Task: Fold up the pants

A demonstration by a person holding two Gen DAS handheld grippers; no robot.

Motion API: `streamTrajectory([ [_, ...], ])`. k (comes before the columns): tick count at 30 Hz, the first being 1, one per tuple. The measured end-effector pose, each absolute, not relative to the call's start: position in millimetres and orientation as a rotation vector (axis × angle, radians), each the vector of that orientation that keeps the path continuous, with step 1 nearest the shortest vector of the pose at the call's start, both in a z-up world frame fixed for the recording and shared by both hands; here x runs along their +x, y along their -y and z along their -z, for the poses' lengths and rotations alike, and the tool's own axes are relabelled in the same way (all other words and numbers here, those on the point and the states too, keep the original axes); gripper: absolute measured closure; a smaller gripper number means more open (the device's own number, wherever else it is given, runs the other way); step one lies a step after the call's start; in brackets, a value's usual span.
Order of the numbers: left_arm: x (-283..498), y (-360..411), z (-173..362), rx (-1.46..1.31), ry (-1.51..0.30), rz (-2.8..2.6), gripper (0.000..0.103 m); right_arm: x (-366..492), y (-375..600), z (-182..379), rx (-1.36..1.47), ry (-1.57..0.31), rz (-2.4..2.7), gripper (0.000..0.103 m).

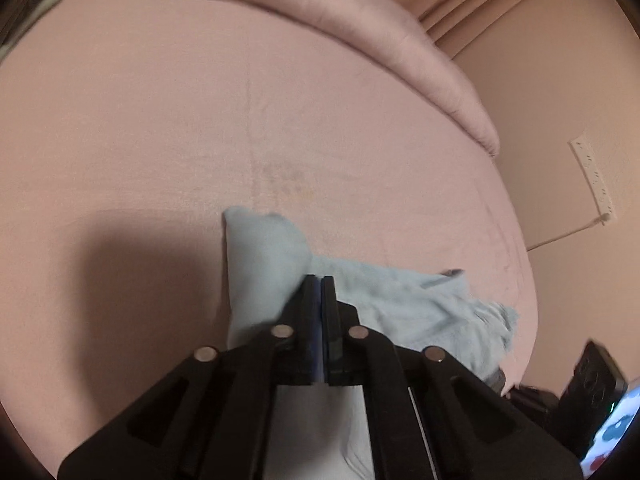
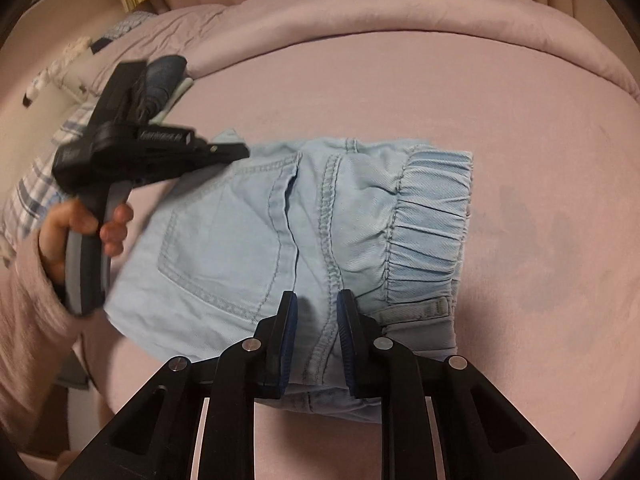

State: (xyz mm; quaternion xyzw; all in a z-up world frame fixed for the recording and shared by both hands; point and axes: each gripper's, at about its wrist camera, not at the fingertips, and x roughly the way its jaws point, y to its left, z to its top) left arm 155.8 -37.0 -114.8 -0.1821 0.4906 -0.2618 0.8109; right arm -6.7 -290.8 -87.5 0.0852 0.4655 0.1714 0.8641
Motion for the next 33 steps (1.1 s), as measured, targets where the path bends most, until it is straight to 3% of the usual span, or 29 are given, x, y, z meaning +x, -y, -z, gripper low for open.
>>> streamTrajectory([
  [5, 105, 22, 94, -0.335, -0.974, 0.616, 0.099, 4, 288, 72, 0.217, -0.922, -0.445, 0.083],
  [10, 64, 16, 123, -0.285, -1.048, 0.595, 0.102, 37, 246, 65, 0.139, -0.929, -0.505, 0.083],
  [16, 60, 17, 121, -0.289, -1.049, 0.585, 0.100, 92, 174, 69, 0.053, -1.014, -0.570, 0.083],
  [22, 39, 13, 120, -0.286, -1.043, 0.598, 0.100, 118, 177, 92, 0.122, -1.123, -0.542, 0.082],
  [33, 16, 22, 109, -0.203, -1.023, 0.541, 0.099, 45, 207, 53, 0.058, -0.981, -0.512, 0.082],
])
